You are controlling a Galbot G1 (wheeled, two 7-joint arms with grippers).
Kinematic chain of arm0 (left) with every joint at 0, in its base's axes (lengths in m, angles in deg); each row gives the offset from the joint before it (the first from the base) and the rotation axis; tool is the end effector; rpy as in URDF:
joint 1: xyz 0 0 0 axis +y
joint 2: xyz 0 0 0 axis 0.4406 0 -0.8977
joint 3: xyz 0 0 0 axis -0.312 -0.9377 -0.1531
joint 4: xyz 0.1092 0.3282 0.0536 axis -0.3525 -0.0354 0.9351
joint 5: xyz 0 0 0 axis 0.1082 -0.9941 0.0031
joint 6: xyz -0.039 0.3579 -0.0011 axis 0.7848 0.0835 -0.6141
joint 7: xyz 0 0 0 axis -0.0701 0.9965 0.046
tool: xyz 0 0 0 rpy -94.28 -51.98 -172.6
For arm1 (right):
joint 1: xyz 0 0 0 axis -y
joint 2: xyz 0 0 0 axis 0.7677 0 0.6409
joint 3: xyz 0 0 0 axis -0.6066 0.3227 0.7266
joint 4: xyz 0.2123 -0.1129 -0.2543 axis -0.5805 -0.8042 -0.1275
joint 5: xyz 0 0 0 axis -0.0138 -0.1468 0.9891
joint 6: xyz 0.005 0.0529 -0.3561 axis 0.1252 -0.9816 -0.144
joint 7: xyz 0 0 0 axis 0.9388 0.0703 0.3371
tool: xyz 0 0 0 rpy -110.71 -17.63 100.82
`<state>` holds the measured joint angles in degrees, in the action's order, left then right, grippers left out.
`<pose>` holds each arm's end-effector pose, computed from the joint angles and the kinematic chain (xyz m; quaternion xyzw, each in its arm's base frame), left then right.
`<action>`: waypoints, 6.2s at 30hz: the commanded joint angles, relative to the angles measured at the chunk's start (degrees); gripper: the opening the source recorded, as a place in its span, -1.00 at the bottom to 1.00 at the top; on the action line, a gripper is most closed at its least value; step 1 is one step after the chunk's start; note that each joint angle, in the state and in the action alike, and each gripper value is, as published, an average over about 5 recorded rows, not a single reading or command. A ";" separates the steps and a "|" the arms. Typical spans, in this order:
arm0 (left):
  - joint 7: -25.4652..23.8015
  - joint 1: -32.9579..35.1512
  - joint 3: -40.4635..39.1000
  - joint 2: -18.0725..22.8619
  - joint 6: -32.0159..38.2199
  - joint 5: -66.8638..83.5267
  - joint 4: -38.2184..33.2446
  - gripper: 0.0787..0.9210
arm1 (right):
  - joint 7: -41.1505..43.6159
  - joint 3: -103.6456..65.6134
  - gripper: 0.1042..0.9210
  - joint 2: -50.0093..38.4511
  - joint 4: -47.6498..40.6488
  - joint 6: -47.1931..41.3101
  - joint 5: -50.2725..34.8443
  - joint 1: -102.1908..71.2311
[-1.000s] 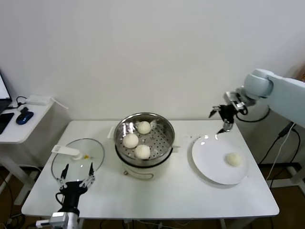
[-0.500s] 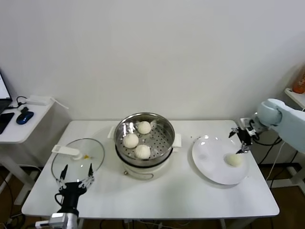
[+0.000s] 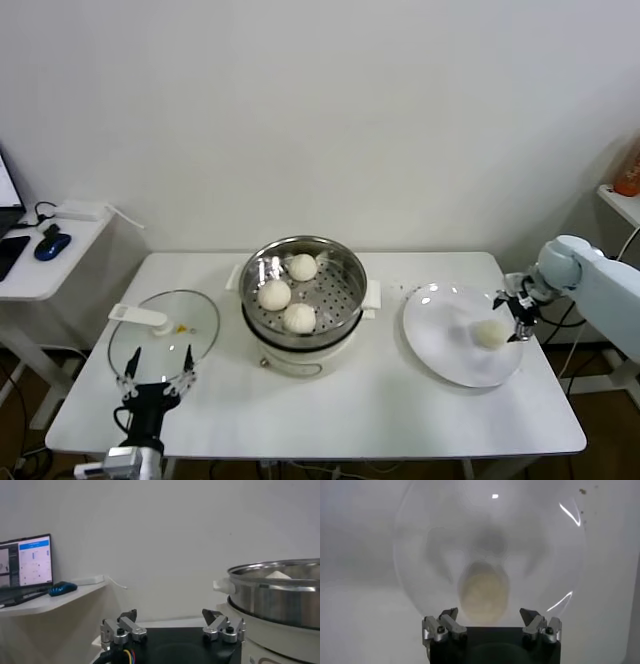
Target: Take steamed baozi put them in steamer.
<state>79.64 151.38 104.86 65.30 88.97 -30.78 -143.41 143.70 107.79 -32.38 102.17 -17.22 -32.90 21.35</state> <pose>0.1539 0.0641 -0.3298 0.0789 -0.9935 -0.0705 0.0415 0.5354 -0.2545 -0.2127 0.4776 -0.5225 0.5525 0.4400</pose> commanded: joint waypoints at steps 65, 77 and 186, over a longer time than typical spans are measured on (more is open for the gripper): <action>0.38 -1.37 -1.35 2.00 0.07 0.14 -1.03 0.77 | -2.13 37.81 0.41 11.11 12.37 -14.97 -47.93 43.09; 0.75 -1.94 -2.42 2.33 0.10 -1.33 -2.38 0.77 | -6.16 41.26 0.41 24.95 11.45 -18.28 -58.77 45.20; 0.18 2.92 -2.28 2.30 2.19 1.65 -6.43 0.77 | -54.02 -60.81 0.76 2.41 43.33 -3.45 -31.63 -52.60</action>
<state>79.40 153.18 103.18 67.32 92.01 -28.69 -148.56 106.54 90.71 -34.46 135.42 -27.52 -75.41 14.00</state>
